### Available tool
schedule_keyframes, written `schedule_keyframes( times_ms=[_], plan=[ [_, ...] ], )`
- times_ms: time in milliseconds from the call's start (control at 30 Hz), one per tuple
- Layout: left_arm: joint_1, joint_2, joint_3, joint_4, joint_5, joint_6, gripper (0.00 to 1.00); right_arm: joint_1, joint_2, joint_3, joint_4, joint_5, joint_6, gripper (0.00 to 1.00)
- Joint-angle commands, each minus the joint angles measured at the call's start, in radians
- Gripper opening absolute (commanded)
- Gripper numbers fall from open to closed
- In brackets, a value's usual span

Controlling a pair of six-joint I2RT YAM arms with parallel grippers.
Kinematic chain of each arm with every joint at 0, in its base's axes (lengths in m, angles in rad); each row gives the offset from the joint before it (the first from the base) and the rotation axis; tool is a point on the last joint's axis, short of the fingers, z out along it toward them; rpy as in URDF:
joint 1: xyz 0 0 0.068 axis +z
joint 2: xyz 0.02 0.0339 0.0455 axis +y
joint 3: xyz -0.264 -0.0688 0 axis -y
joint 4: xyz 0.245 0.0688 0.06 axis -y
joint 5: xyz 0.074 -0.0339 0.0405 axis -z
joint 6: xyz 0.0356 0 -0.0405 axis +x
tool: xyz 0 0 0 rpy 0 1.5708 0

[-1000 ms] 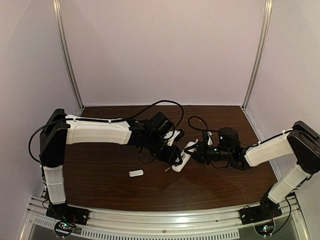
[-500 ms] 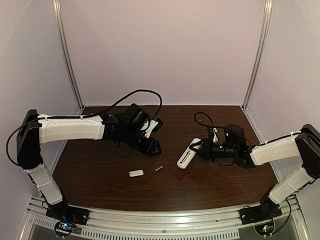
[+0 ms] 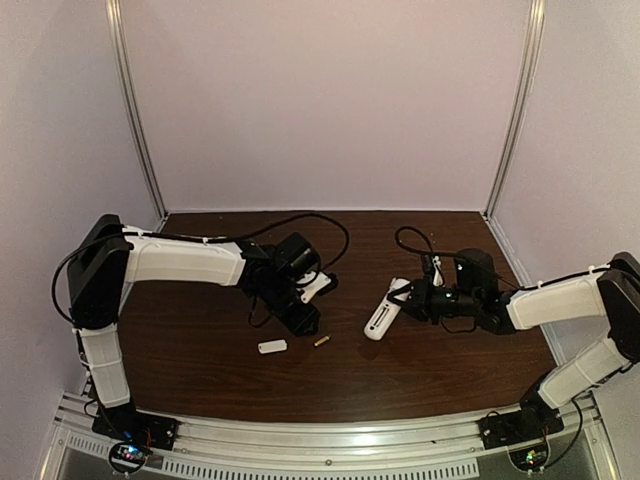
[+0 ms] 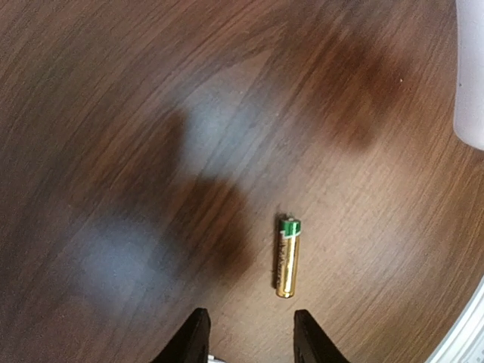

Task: Load the batteries into the remote control
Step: Move the battery to the center of the board.

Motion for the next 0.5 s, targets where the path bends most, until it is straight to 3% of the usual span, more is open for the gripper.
schedule_keyframes(
  times_ms=[0,167,467],
  plan=[
    [-0.014,0.031,0.061,-0.029,0.027,0.049,0.37,-0.023,-0.041,-0.022,-0.021,-0.015,-0.031,0.00],
    [-0.045,0.080,0.108,-0.036,0.022,0.058,0.36,-0.045,-0.051,-0.034,-0.029,-0.026,-0.043,0.00],
    [-0.062,0.211,0.233,-0.111,-0.037,-0.017,0.24,-0.072,-0.074,-0.044,-0.048,-0.032,-0.055,0.00]
  ],
)
